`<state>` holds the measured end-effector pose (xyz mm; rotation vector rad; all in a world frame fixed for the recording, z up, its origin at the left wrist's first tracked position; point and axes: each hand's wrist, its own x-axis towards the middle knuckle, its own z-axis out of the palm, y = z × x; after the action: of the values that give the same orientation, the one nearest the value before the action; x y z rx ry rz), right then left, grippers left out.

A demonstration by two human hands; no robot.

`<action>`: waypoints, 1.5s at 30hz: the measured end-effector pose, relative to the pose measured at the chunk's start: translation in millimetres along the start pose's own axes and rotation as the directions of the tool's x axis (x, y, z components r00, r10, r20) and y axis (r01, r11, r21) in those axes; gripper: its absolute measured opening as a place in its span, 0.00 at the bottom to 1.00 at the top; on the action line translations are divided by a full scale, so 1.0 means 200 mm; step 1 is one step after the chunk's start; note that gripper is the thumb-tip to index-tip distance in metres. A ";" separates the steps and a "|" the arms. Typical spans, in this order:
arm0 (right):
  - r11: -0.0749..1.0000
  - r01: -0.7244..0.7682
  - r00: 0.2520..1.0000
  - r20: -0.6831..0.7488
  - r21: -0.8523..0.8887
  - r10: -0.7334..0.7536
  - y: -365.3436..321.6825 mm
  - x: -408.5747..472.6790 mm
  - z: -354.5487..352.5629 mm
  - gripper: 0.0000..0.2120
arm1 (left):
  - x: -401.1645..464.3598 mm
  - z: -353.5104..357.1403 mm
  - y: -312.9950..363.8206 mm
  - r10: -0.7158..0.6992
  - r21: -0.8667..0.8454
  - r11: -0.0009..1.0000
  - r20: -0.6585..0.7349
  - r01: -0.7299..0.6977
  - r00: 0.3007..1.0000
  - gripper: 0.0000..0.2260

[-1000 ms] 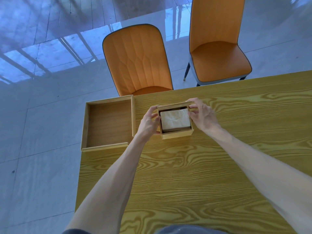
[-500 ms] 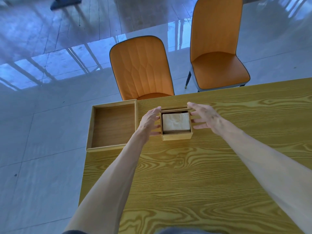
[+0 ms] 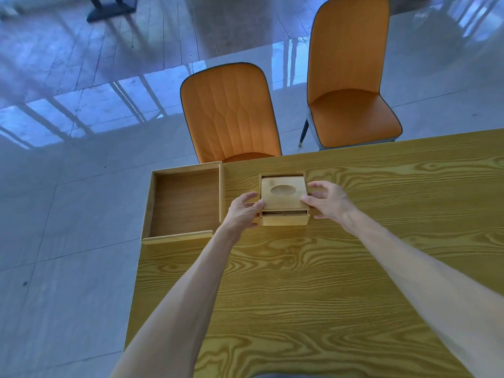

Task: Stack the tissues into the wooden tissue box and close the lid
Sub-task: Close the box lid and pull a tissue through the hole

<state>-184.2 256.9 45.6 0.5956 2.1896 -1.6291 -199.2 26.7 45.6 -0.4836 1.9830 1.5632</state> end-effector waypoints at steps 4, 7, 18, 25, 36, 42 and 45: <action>0.993 0.063 0.998 -0.024 -0.099 -0.066 0.04 0.00 0.01 0.24 | 0.02 0.02 -0.03 0.017 0.047 0.999 -0.032 -0.015 0.999 0.19; 0.979 0.089 0.994 -0.039 -0.186 -0.098 0.05 0.01 0.02 0.25 | 0.04 0.03 -0.05 0.041 0.076 0.996 -0.042 -0.037 0.998 0.19; 0.789 0.242 0.937 -0.075 -0.565 -0.341 0.02 0.01 0.03 0.23 | 0.09 0.03 -0.07 0.091 0.170 0.982 -0.039 -0.083 0.995 0.22; 0.511 0.295 0.844 -0.031 -0.808 -0.536 -0.12 0.05 0.20 0.13 | 0.11 0.08 -0.09 0.082 0.213 0.975 -0.085 -0.062 0.993 0.31; 0.255 0.203 0.874 0.058 -0.945 -0.482 -0.17 0.11 0.37 0.06 | 0.11 0.09 -0.11 0.090 0.191 0.979 -0.104 -0.068 0.991 0.29; 0.140 0.314 0.859 0.218 -0.939 -0.464 -0.18 0.12 0.35 0.09 | 0.10 0.09 -0.11 0.091 0.166 0.983 -0.104 -0.073 0.990 0.29; 0.046 0.365 0.835 0.305 -0.930 -0.457 -0.19 0.13 0.34 0.08 | 0.10 0.09 -0.11 0.089 0.159 0.985 -0.105 -0.072 0.991 0.29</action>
<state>-223.3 185.9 44.2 -0.4704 2.9725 0.0896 -197.3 39.6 13.2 -0.4412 2.2141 1.4427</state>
